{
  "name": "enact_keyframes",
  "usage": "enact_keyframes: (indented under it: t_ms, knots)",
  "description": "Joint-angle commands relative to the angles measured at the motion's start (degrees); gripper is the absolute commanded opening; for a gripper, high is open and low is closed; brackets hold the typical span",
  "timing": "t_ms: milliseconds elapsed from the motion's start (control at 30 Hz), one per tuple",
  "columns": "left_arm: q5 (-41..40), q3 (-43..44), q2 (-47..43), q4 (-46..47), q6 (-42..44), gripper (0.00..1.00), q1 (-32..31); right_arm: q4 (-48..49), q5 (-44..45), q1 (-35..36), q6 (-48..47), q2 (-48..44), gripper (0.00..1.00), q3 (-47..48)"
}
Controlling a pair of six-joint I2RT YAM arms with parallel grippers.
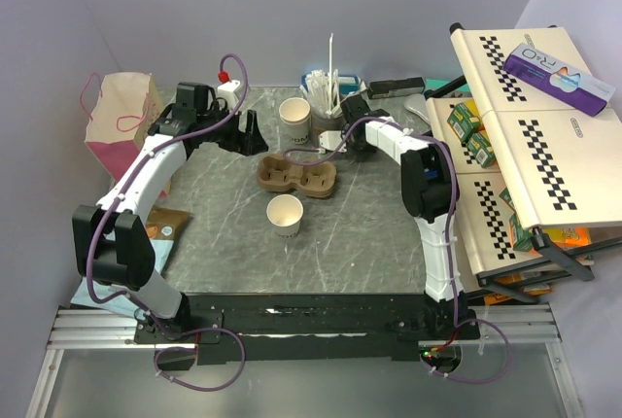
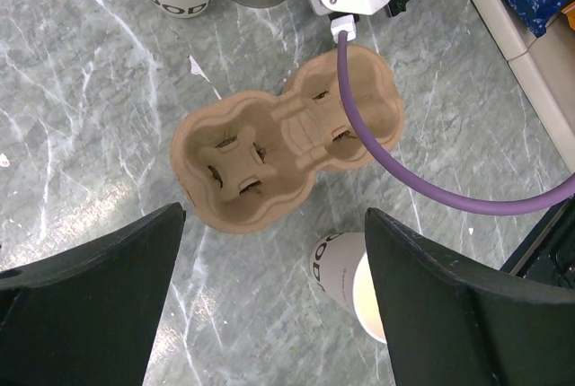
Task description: Pack the takeout coffee
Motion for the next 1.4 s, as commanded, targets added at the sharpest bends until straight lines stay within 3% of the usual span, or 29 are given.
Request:
enact_keyframes:
  t_ms: [0, 167, 633, 1200, 1367]
  knots:
    - [1.5, -0.3, -1.0, 1.7, -0.7, 0.88, 0.1, -1.4, 1.3, 0.2, 1.4, -4.5, 0.08, 1.3]
    - [2.1, -0.6, -1.1, 2.2, -1.2, 0.88, 0.1, -1.1, -0.3, 0.2, 6.9, -8.2, 0.0, -1.2]
    - [3.4, -1.5, -1.8, 2.7, -1.1, 0.87, -0.1, -3.4, -7.3, -0.9, 28.1, -13.2, 0.0, -3.3]
    - [3.3, -4.5, -3.1, 3.8, -1.2, 0.87, -0.2, 2.2, -1.3, -1.2, 30.4, -16.2, 0.0, -13.5]
    - [3.9, -3.1, -1.8, 3.4, -1.3, 0.87, -0.2, 6.1, -0.1, -0.9, 30.4, -14.5, 0.0, -11.1]
